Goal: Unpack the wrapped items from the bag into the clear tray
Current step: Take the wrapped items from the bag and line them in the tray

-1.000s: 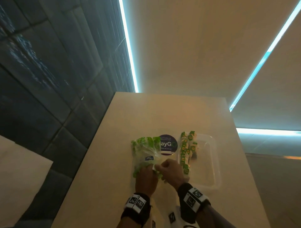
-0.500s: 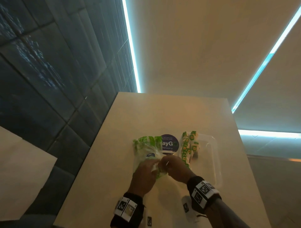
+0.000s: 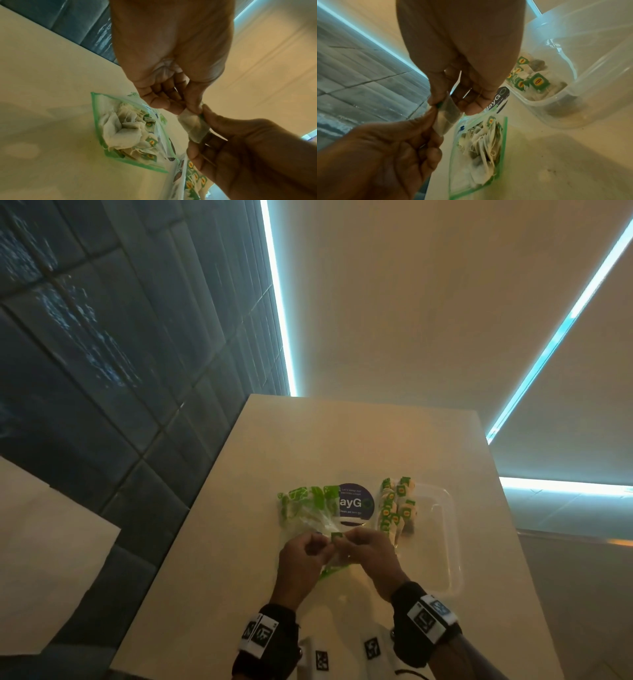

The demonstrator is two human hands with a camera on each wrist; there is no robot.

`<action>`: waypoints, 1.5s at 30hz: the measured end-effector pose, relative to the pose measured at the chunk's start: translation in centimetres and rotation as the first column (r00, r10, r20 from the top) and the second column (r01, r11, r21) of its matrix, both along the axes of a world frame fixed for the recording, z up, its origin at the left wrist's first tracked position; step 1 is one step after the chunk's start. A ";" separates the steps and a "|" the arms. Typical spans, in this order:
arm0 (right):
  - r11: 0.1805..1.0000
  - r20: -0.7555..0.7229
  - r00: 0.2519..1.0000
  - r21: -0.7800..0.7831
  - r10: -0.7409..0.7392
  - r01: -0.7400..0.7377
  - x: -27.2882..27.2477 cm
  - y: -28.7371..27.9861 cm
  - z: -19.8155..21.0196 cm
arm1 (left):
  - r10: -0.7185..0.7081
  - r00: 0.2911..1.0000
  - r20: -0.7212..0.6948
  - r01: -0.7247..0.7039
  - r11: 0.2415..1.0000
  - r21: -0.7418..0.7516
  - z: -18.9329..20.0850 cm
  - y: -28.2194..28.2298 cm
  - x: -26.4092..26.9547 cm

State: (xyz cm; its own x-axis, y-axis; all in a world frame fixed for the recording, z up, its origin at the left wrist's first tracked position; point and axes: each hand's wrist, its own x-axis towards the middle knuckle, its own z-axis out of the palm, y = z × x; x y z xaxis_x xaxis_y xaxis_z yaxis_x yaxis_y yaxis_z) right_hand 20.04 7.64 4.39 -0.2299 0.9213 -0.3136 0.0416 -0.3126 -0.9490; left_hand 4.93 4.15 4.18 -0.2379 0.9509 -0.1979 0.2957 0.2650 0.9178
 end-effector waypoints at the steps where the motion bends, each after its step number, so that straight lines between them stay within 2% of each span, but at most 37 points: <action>1: 0.999 -0.004 0.999 0.001 -0.041 0.041 0.0 0.0 0.0 | -0.026 0.999 -0.019 0.026 1.000 -0.013 -0.2 -0.1 -0.1; 4: 0.988 -0.027 0.988 -0.010 -0.154 0.154 0.8 0.3 0.2 | -0.066 0.975 -0.212 0.050 0.996 -0.079 -1.2 -0.8 -0.5; 6: 0.978 -0.042 0.977 -0.013 -0.207 0.207 1.5 0.5 0.3 | -0.070 0.895 -0.441 0.017 0.992 -0.123 -1.9 -1.7 -0.6; 8: 0.972 -0.047 0.971 0.009 -0.235 0.236 2.1 0.5 0.6 | -0.070 0.807 -0.586 0.008 0.994 -0.108 -2.6 -2.6 -0.3; 12: 0.978 -0.079 0.975 -0.001 -0.210 0.210 2.7 0.1 0.9 | -0.153 0.674 -0.723 0.094 0.988 -0.121 -3.4 -3.3 0.8; 14: 0.985 -0.075 0.982 -0.025 -0.174 0.173 2.8 -0.2 0.9 | -0.192 0.638 -0.745 0.129 0.981 -0.143 -3.6 -2.9 1.0; 17: 0.990 -0.063 0.989 -0.047 -0.136 0.134 3.0 -0.6 0.8 | -0.176 0.630 -0.756 0.132 0.984 -0.119 -3.9 -2.0 1.3; 20: 0.991 -0.062 0.991 -0.061 -0.122 0.118 3.5 -0.9 1.0 | -0.137 0.675 -0.725 0.077 0.990 -0.116 -3.8 -1.6 1.4; 24: 0.991 -0.054 0.991 -0.051 -0.123 0.120 4.5 -0.9 1.1 | -0.033 0.796 -0.604 -0.022 0.996 -0.083 -2.8 -1.6 1.1; 27: 1.000 0.096 0.995 0.010 -0.009 0.008 4.6 -0.5 1.2 | 0.018 0.848 -0.530 -0.047 0.998 -0.042 -1.8 -1.7 0.9; 30: 0.979 0.256 0.960 0.135 0.115 -0.153 3.7 -0.2 1.3 | 0.017 0.878 -0.478 -0.021 1.000 -0.003 -0.7 -1.9 0.6; 34: 0.935 0.279 0.934 0.212 0.221 -0.284 2.3 -0.1 1.1 | -0.054 0.926 -0.375 0.072 0.997 0.035 0.3 -1.4 -0.2; 36: 0.932 0.270 0.934 0.210 0.235 -0.295 1.8 -0.2 1.3 | -0.090 0.966 -0.241 0.099 0.995 0.023 1.0 -1.1 -0.7; 39: 0.956 0.187 0.959 0.163 0.213 -0.244 1.4 -0.6 2.0 | -0.117 0.992 0.058 0.116 0.993 0.015 2.3 -1.0 -1.1; 41: 0.984 0.009 0.985 0.053 0.173 -0.173 1.3 -0.8 2.4 | -0.102 0.975 0.196 0.099 0.995 0.029 2.8 -1.0 -1.4; 43: 0.978 -0.232 0.964 -0.128 0.131 -0.164 1.4 -0.9 2.8 | -0.115 0.950 0.291 0.106 0.993 0.046 3.1 -1.1 -1.6; 45: 0.947 -0.390 0.916 -0.251 0.089 -0.199 1.4 -1.0 3.2 | -0.174 0.940 0.293 0.158 0.984 0.078 3.3 -1.2 -1.6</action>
State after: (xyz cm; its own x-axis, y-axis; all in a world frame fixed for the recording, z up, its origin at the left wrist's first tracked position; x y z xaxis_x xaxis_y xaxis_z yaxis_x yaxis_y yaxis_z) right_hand 21.45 6.64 7.55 -0.5027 0.7558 -0.4196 -0.2292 -0.5846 -0.7783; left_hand 3.34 2.96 7.48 -0.0137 0.9828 -0.1839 0.0422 0.1843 0.9820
